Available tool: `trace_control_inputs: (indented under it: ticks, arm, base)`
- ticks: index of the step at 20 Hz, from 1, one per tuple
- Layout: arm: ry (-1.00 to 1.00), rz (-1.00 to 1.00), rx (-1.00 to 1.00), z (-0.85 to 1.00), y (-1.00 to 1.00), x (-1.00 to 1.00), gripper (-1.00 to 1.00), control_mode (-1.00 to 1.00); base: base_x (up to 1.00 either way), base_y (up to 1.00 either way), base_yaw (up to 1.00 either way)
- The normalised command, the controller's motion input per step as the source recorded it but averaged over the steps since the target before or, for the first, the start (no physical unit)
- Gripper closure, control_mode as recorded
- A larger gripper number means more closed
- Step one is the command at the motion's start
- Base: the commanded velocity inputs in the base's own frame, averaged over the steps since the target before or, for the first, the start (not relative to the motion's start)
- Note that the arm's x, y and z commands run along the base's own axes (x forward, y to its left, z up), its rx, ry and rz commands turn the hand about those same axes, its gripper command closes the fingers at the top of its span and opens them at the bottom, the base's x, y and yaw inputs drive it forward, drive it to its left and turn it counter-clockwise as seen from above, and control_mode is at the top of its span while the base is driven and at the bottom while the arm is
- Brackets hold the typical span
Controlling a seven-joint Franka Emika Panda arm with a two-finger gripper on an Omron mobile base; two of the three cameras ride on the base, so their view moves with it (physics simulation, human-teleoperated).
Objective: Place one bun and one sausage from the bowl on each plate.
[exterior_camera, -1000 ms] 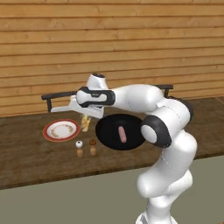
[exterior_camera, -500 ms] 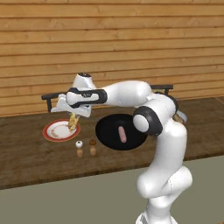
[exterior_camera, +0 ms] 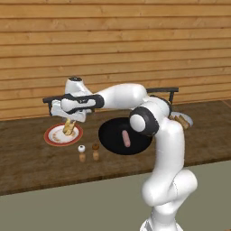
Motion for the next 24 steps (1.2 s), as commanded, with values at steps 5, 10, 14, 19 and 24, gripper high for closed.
trace_control_inputs:
  ticks: [5,10,14,19,24]
  arm:
    - [0.01,0.0,-0.04,-0.2,0.2,0.2,1.0,-1.0]
    - [0.0,0.0,-0.04,-0.33,0.04,0.25,1.0,-1.0]
    - [0.0,0.0,-0.03,-0.36,0.01,0.19,1.0,-1.0]
    - [0.0,0.0,-0.02,-0.18,0.14,0.21,1.0,-1.0]
    - [0.0,0.0,0.0,0.0,0.27,0.25,-1.0,-1.0]
  base:
    - [0.0,0.0,0.0]
    - [0.0,0.0,0.0]
    - [0.0,0.0,0.0]
    - [0.0,0.0,0.0]
    - [0.0,0.0,0.0]
